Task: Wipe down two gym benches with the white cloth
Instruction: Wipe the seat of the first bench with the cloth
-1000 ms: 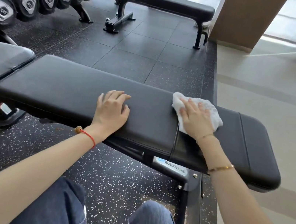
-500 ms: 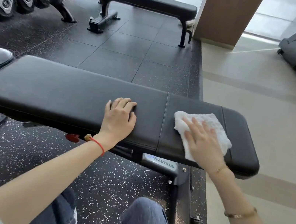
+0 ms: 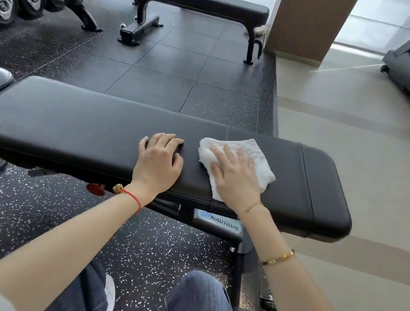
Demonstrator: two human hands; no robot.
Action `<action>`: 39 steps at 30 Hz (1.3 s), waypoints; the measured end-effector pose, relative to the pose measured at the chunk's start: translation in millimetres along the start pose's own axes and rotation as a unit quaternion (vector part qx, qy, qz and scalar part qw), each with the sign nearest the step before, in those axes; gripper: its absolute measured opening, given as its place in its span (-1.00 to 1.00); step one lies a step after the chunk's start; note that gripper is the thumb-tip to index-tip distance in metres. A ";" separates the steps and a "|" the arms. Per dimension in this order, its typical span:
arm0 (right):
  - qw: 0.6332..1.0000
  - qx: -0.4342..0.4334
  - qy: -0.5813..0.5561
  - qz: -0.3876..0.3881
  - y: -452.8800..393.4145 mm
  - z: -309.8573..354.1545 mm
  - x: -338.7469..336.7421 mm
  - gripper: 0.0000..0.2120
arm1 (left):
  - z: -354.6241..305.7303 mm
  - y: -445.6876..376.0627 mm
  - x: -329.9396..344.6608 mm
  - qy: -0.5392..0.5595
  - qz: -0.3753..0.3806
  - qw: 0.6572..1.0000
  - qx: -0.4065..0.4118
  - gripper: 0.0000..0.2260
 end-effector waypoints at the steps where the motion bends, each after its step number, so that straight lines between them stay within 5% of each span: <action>1: 1.000 -0.003 -0.013 0.002 0.4 -0.3 -0.9 -0.54 | 0.2 0.0 0.0 0.001 0.000 1.000 -0.001 -0.69; 7: 0.985 0.038 -0.082 -0.149 23.6 -23.3 -36.0 -0.39 | -0.8 -1.0 -1.3 0.006 -0.006 1.000 -0.005 -0.70; 11: 0.980 0.164 -0.070 -0.091 43.1 -60.7 -24.9 -0.28 | -3.0 -1.0 -1.4 -0.005 -0.007 1.000 -0.011 -0.71; 14: 0.977 0.171 -0.098 -0.085 44.9 -62.8 -20.4 -0.25 | -3.6 -0.2 -0.2 -0.011 -0.002 1.000 -0.012 -0.71; 20: 0.970 0.137 -0.126 -0.153 33.8 -46.4 -35.5 -0.54 | -3.9 3.7 -1.9 -0.008 0.018 1.000 -0.013 -0.69; 29: 0.939 0.131 -0.294 -0.122 4.7 -38.5 -31.5 -0.84 | -2.6 0.0 -17.7 0.026 0.009 1.000 -0.001 -0.75; 39: 0.806 0.217 -0.543 -0.091 -19.7 -5.4 -57.2 -0.80 | -5.3 -26.9 -81.1 0.041 0.063 0.997 -0.005 -0.75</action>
Point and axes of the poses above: each hand's wrist, its own y-axis away from the middle knuckle, its own x-axis out of the palm, z = x × y, the point moved 8 cm from there along -y, towards the middle knuckle, and after that the axes turned 12 degrees about -x, right-handed, at the moved point
